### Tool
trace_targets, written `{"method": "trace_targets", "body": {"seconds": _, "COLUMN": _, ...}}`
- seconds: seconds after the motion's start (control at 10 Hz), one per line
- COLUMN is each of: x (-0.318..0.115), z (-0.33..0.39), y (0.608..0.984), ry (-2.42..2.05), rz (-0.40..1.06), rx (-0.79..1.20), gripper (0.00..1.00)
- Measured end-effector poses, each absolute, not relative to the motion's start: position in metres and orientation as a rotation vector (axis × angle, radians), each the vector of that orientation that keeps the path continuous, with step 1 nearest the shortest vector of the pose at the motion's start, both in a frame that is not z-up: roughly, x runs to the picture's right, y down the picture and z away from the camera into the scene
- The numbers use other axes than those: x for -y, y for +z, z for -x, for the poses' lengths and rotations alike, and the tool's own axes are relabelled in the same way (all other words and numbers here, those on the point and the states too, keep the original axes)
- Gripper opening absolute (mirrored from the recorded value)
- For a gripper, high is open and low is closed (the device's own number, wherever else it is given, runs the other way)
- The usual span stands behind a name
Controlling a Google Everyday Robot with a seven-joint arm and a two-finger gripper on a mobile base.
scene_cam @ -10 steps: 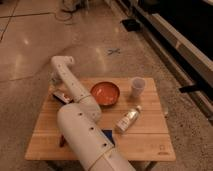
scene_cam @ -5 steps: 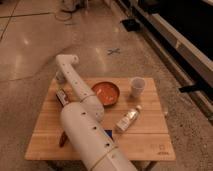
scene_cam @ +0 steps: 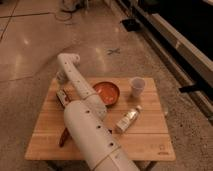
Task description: Push the eraser across the table
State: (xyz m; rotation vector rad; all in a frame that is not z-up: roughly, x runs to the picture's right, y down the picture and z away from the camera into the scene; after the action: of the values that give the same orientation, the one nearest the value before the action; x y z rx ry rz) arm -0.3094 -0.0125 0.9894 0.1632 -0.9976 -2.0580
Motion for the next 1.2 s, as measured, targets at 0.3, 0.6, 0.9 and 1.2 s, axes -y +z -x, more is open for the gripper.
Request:
{"method": "trace_targets", "body": {"seconds": 0.3, "x": 0.011, "z": 0.297, "y": 0.987, "ry": -2.048, "rz": -0.152, "rx": 1.01, "gripper": 0.0}}
{"method": "trace_targets", "body": {"seconds": 0.6, "x": 0.013, "z": 0.299, "y": 0.981, "ry": -2.018, "rz": -0.179, "rx": 1.017, "gripper": 0.0}}
{"method": "trace_targets", "body": {"seconds": 0.9, "x": 0.015, "z": 0.314, "y": 0.972, "ry": -2.015, "rz": -0.229, "rx": 1.027, "gripper": 0.0}}
{"method": "trace_targets", "body": {"seconds": 1.2, "x": 0.006, "z": 0.326, "y": 0.978, "ry": -2.071, "rz": -0.231, "rx": 1.014, "gripper": 0.0}}
